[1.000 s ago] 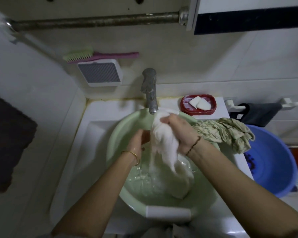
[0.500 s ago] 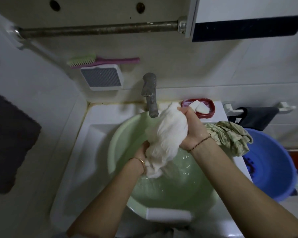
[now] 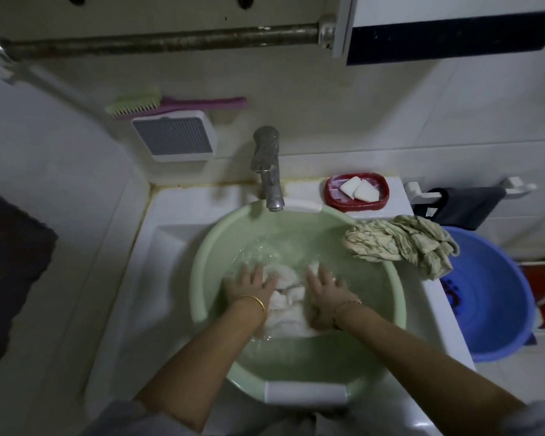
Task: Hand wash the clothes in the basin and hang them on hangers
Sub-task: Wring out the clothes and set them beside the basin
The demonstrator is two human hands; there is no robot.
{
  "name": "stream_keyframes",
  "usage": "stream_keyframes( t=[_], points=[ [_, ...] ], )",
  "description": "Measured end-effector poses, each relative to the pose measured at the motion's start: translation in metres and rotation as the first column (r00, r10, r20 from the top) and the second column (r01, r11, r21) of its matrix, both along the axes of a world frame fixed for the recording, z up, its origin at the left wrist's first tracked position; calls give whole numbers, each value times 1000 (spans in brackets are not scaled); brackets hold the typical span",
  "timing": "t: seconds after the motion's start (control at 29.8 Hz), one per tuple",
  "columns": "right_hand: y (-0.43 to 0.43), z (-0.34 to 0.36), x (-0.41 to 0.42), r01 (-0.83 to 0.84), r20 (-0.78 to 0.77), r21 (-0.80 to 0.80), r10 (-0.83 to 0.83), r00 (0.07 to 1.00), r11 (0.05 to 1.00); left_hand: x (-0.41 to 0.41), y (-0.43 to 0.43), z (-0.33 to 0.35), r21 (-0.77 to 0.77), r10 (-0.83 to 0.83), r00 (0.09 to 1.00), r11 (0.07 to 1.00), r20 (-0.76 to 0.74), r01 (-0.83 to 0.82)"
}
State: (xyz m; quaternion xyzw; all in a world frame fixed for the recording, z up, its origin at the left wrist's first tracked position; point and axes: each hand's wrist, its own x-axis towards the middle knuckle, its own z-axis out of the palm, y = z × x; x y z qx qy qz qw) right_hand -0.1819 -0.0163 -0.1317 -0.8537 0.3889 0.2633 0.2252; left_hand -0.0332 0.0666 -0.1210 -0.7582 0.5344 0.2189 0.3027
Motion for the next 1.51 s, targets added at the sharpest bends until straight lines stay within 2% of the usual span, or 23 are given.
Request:
stream_keyframes(
  t=[0.03,0.1,0.2,0.27,0.3,0.37,0.44,0.5,0.54,0.6,0.77,0.84,0.94,0.97,1.01,1.08,1.14,1.21,1.28,1.34,1.41,1.44,1.51],
  points=[
    [1,-1,0,-84,-67,-49,81,994,995,1,-1,-6,40,1,1000,999,-4,-1],
    [-1,-10,2,-89,-159,-102,72,985,991,0,-2,-10,59,1,1000,998,-7,-1],
    [-5,-21,3,232,-135,-18,-233,963,972,0,-8,-9,-79,45,995,996,-87,-52],
    [-4,-22,9,339,-40,60,-337,941,939,4,-16,-9,-238,221,925,924,-308,-300],
    [-2,-24,11,393,19,74,-395,918,917,7,-21,-9,-240,356,793,821,-495,-518],
    [3,-18,17,505,156,118,-519,841,855,10,-27,-1,-35,500,337,520,-798,-853],
    [14,-6,17,570,335,220,-610,718,792,15,-29,2,261,478,-126,228,-869,-938],
    [28,16,14,571,575,232,-584,572,787,16,-31,12,553,276,-521,48,-808,-832],
    [35,31,15,540,639,213,-534,553,814,15,-35,17,636,184,-623,19,-760,-771],
    [45,50,22,485,713,210,-473,518,849,6,-39,30,685,146,-675,29,-723,-728],
    [45,64,39,436,822,177,-376,428,883,-11,-38,42,675,202,-647,126,-735,-727],
    [40,62,38,425,846,252,-411,341,870,-15,-37,43,649,232,-621,62,-748,-758],
    [27,58,37,442,830,291,-454,324,848,-23,-35,47,656,236,-647,-50,-725,-753],
    [22,55,36,473,802,309,-494,336,825,-22,-34,45,585,292,-568,-34,-769,-810],
    [16,50,33,509,766,325,-538,352,797,-20,-34,47,457,369,-425,0,-827,-889],
    [3,34,24,568,674,258,-566,474,782,-14,-32,55,60,465,43,206,-884,-977],
    [-5,16,17,539,558,106,-499,663,836,-5,-29,60,-321,417,551,504,-723,-802],
    [-4,5,15,441,437,70,-425,793,895,1,-23,54,-389,345,839,767,-420,-510],
    [0,-4,14,322,319,66,-325,890,945,0,-17,38,-224,285,940,919,-185,-323],
    [4,-15,9,35,158,-35,-29,987,999,-5,-11,18,-64,260,963,962,-69,-264],
    [7,-26,2,-165,-10,-84,164,986,983,-10,-6,4,38,262,965,965,-25,-261],
    [6,-28,2,-156,-72,-83,150,986,984,-11,-5,-1,60,260,966,964,-10,-259],
    [6,-26,7,41,-88,-64,-47,995,997,-14,-7,0,48,266,964,963,-21,-265]
  ],
)
